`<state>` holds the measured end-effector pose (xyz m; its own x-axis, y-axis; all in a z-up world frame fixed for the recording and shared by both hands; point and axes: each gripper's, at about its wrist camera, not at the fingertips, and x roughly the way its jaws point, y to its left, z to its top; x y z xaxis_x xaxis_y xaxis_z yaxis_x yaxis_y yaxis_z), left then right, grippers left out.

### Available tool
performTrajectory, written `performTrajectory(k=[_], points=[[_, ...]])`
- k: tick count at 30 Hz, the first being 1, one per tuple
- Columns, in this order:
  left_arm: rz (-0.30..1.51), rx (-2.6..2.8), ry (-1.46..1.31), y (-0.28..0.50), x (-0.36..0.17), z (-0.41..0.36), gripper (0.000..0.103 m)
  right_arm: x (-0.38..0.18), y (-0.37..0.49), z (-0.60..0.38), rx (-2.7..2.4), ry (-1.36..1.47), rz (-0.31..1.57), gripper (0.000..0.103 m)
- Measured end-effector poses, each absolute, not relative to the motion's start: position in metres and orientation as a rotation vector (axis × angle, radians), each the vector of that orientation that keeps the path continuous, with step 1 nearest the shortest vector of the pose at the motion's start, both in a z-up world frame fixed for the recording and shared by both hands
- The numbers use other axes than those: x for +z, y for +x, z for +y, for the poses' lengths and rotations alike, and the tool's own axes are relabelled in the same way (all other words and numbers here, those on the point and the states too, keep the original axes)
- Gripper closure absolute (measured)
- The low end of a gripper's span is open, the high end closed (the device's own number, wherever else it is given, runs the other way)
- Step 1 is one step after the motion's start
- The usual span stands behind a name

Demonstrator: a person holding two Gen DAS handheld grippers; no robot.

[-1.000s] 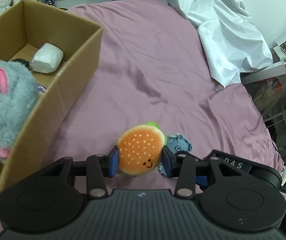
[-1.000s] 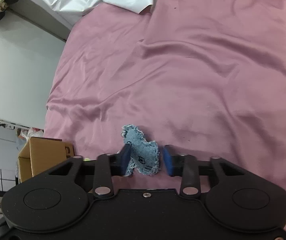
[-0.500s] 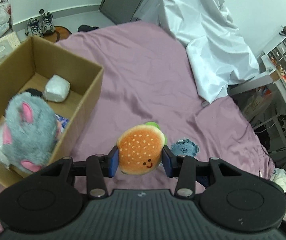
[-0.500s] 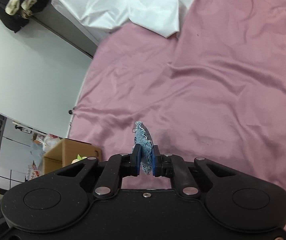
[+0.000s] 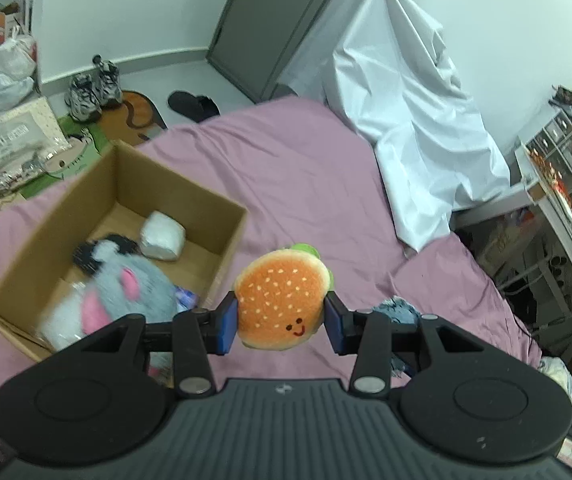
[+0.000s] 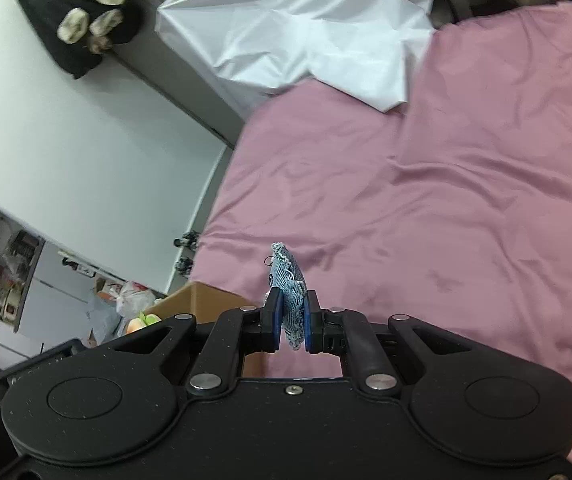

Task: Organize soft objects
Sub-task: 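Carry the burger plush with the left tool while the right tool carries the fish plush to the box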

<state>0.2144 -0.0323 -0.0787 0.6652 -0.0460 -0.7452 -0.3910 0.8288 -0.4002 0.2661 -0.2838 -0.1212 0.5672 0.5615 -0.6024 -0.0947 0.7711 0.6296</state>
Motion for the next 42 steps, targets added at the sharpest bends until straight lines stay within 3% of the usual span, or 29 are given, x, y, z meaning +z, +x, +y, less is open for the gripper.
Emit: performTrajectory(k=[24,42], points=[[0.774,0.302,-0.599,0.192,-0.06,0.067,0.06,-0.077,0.243,-0.221,0.548,0.489,0.748,0.092],[0.843,0.263,-0.621,0.223,-0.099,0.098,0.059,-0.081,0.249,-0.178,0.544,0.416,0.757,0.092]])
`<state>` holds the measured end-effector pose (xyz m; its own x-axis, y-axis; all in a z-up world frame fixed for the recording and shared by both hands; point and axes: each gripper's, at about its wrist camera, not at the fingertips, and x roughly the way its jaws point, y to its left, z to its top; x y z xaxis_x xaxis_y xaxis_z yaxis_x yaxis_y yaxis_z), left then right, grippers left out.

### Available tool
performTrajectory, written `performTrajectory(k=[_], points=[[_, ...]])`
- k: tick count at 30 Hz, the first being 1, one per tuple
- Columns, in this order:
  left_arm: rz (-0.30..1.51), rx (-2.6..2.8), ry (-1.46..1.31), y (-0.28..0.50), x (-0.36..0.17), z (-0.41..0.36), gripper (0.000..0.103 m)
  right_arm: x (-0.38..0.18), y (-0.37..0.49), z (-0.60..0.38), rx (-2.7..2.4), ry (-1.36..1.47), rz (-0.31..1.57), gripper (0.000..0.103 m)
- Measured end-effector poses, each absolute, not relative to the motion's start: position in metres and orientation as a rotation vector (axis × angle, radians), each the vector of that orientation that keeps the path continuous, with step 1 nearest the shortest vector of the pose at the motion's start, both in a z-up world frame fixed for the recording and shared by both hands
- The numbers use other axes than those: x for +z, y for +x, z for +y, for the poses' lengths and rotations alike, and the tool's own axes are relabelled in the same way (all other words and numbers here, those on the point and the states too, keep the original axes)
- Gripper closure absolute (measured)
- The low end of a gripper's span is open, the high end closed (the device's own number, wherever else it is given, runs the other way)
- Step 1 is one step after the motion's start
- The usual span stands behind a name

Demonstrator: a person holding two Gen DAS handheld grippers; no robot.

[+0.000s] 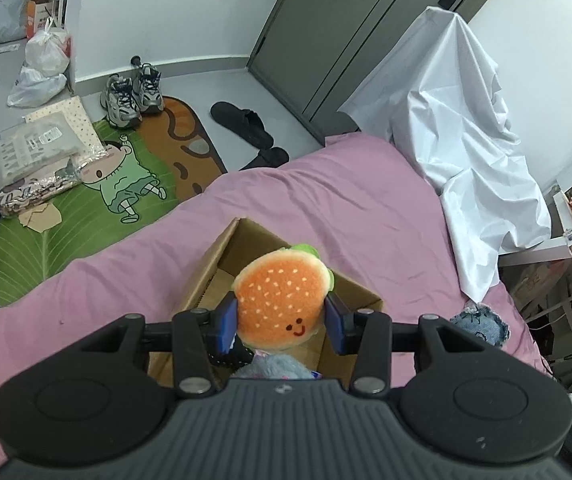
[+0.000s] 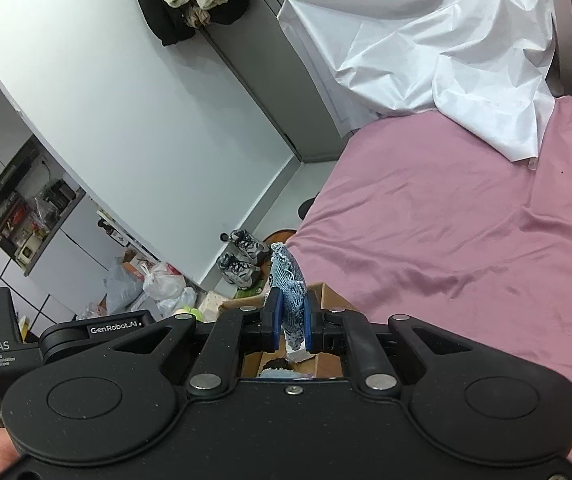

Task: Organize soft objects
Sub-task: 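Carry the burger plush with the left tool while the right tool carries the fish plush to the box, then open the left tool to drop the burger in the box while the right tool releases the fish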

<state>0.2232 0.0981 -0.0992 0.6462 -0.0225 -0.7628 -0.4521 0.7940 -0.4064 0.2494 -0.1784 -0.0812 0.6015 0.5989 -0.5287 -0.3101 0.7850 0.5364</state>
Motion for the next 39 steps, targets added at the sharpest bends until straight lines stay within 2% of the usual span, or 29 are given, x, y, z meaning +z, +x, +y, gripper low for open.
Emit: performTrajectory(k=[12,15,17,19,22,25,26,28,34,39], points=[[0.921,0.243,-0.584,0.257,-0.118,0.106,0.056,-0.094,0.265,-0.158,0.534,0.401,0.793,0.092],[0.939,0.24,-0.585,0.261,-0.121,0.108,0.051,-0.095,0.268,-0.153,0.53,0.403,0.801,0.092],[0.939,0.223,-0.586,0.262,-0.12,0.111,0.04,-0.095,0.269,-0.149,0.529,0.402,0.803,0.092],[0.935,0.209,-0.575,0.261,-0.117,0.111,0.036,-0.095,0.27,-0.145,0.533,0.397,0.804,0.092],[0.929,0.208,-0.548,0.259,-0.11,0.112,0.035,-0.095,0.27,-0.139,0.528,0.384,0.807,0.091],[0.924,0.215,-0.549,0.255,-0.104,0.115,0.034,-0.101,0.272,-0.134,0.519,0.37,0.83,0.081],[0.925,0.214,-0.548,0.254,-0.102,0.115,0.034,-0.104,0.273,-0.133,0.521,0.367,0.838,0.069],[0.934,0.217,-0.548,0.25,-0.097,0.116,0.031,-0.108,0.27,-0.135,0.506,0.362,0.845,0.06],[0.929,0.21,-0.531,0.234,-0.074,0.111,0.023,-0.105,0.258,-0.143,0.516,0.398,0.873,0.06],[0.933,0.189,-0.522,0.221,-0.065,0.103,0.013,-0.093,0.243,-0.145,0.53,0.362,0.861,0.052]])
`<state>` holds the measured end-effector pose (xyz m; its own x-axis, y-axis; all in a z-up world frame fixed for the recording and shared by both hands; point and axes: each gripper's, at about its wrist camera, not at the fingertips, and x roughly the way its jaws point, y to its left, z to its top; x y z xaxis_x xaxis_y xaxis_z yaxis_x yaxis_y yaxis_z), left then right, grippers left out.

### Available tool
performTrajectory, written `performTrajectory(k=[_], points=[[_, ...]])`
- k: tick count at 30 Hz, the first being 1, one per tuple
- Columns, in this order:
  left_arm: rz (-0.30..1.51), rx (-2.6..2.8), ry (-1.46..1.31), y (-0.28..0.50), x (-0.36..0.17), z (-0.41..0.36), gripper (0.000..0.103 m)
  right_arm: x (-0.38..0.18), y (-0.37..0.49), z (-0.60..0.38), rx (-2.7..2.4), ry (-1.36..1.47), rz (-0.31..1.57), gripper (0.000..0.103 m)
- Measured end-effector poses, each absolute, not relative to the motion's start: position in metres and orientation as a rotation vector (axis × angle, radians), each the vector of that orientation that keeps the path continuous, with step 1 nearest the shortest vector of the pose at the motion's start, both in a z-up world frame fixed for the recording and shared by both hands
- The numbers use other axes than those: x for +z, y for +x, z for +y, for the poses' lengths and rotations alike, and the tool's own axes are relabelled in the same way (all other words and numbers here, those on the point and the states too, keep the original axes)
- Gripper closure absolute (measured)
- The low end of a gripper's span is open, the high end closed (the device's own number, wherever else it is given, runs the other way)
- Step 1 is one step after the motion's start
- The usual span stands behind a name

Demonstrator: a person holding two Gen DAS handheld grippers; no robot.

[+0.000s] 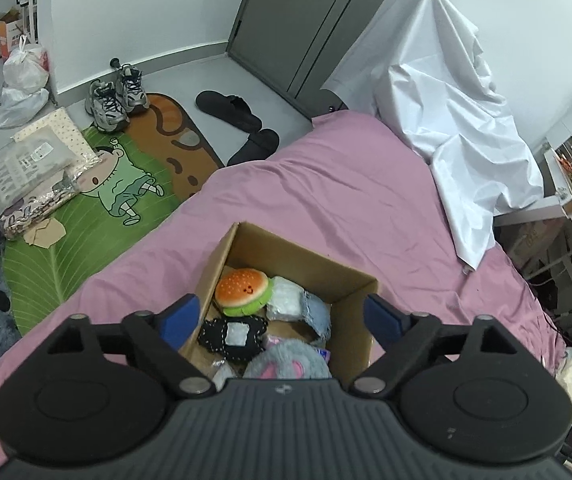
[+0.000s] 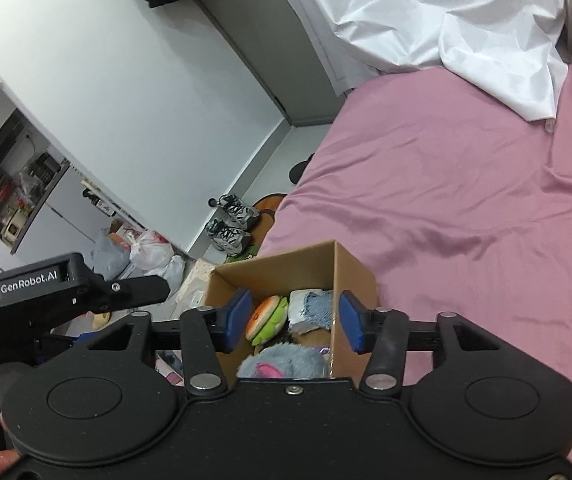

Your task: Organize soft objects

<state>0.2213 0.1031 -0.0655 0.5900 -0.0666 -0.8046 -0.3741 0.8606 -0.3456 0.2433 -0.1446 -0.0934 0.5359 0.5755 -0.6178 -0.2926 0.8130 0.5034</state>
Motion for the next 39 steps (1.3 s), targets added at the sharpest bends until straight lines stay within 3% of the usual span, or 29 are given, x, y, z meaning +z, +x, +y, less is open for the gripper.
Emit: performTrajectory(k=[6,7,18,22,39], points=[[0.956,0.189,-0.509,0.204,-0.061,0.097,0.005,-0.08,0.231,-0.157,0.485,0.325,0.869,0.047],[0.956,0.189,-0.504,0.201,-0.059,0.096,0.0,-0.077,0.228,-0.159,0.482,0.32,0.864,0.044],[0.912,0.186,-0.485,0.17,-0.035,0.088,0.0,-0.047,0.198,-0.195,0.431,0.282,0.824,0.016],[0.897,0.171,-0.468,0.159,-0.026,0.079,0.0,-0.033,0.184,-0.207,0.446,0.24,0.811,0.0],[0.901,0.131,-0.349,0.116,0.014,0.03,0.0,0.014,0.127,-0.26,0.451,0.174,0.818,0.0]])
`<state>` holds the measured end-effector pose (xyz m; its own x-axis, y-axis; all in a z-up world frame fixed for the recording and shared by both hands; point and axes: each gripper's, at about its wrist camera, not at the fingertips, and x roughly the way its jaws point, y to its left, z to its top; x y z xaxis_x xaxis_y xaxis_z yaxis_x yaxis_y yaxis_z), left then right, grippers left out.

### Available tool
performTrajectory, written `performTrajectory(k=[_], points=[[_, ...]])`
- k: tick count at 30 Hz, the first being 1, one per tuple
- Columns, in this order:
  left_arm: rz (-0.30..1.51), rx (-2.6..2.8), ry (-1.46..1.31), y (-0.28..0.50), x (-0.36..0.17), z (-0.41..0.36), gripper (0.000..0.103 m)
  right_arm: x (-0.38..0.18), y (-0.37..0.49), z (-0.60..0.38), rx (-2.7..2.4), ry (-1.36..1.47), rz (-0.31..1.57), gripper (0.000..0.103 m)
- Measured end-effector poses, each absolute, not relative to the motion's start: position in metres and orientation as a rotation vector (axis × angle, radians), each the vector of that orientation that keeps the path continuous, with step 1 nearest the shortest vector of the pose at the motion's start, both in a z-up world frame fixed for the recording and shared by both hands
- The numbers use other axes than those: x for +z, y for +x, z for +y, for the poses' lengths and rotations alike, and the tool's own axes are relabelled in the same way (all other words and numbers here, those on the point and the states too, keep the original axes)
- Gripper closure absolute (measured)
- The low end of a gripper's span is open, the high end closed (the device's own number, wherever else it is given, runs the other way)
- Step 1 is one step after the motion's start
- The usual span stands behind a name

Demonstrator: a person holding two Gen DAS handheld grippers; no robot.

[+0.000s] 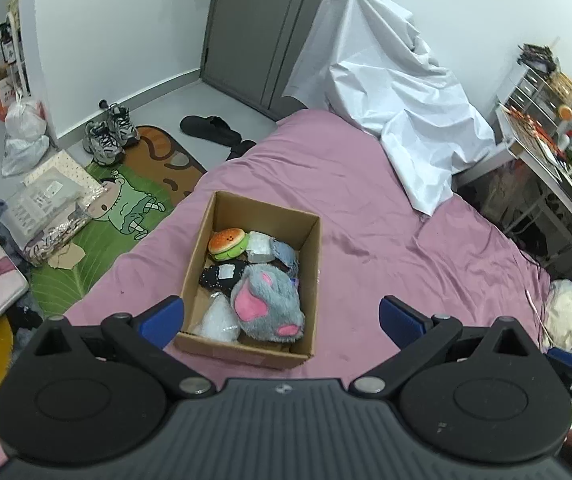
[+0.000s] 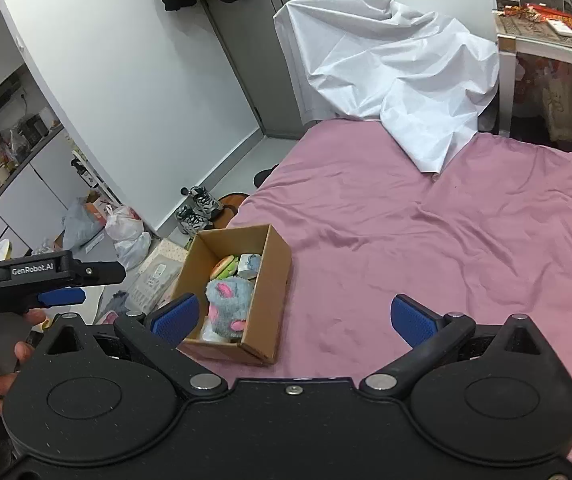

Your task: Organize soft objects

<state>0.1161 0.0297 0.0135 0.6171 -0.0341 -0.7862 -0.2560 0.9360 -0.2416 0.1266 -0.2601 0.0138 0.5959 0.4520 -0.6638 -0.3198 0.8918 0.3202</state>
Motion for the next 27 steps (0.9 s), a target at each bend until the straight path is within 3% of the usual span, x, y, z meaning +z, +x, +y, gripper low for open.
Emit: performTrajectory(k=[27], points=[[0.901,0.075,-0.172,0.028,0.051,-0.014,0.0,0.037,0.052,-0.295,0.424,0.15,0.84,0.0]])
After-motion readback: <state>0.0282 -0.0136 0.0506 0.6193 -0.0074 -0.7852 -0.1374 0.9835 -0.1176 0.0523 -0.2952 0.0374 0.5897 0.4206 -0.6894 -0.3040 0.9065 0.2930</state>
